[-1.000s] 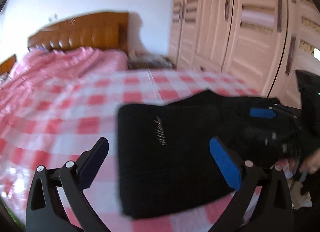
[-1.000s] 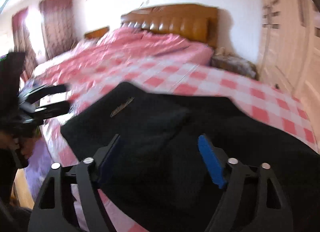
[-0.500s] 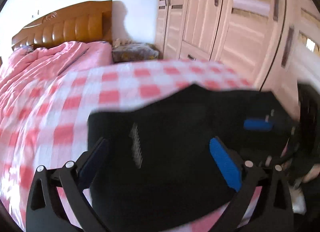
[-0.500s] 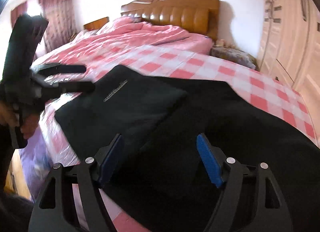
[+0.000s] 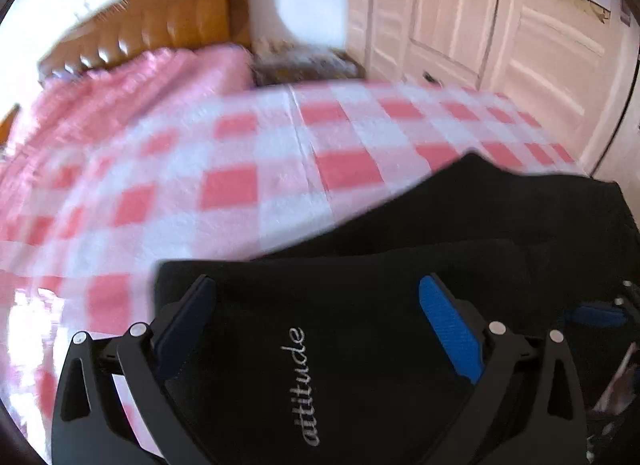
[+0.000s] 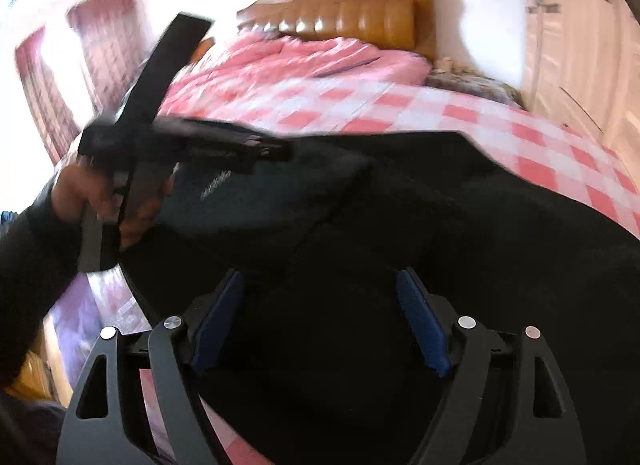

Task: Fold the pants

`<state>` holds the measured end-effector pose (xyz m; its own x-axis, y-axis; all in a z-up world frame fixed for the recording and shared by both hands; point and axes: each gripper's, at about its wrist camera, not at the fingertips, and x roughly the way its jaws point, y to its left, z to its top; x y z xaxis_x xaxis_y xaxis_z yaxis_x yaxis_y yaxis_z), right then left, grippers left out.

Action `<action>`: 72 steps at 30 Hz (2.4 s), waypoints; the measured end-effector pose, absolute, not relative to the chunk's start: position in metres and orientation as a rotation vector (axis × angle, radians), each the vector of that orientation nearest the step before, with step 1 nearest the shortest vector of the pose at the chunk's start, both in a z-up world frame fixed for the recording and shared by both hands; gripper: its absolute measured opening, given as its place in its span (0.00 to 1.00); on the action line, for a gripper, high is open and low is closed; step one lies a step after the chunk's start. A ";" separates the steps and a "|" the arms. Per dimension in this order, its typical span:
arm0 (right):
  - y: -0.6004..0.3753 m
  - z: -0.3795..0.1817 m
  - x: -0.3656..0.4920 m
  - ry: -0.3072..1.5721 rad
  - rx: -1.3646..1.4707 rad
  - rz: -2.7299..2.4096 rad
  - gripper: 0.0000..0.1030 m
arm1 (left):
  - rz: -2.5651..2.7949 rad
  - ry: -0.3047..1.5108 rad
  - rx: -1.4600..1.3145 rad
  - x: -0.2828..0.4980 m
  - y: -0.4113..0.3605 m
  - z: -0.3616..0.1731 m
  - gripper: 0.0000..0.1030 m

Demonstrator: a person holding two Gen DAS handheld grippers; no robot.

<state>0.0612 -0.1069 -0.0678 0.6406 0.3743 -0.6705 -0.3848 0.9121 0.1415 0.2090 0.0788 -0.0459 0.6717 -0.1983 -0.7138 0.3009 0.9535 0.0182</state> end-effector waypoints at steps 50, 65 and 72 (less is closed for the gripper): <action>-0.343 -0.093 -0.070 0.768 0.446 -0.099 0.88 | -0.378 0.704 0.272 0.118 -0.007 -0.070 0.99; -0.181 -0.047 -0.002 0.680 0.141 0.221 0.89 | -0.257 0.732 0.176 0.074 0.114 -0.076 0.98; -0.091 -0.072 0.050 0.791 -0.082 0.325 0.89 | -0.261 0.702 0.196 0.066 0.116 -0.079 0.98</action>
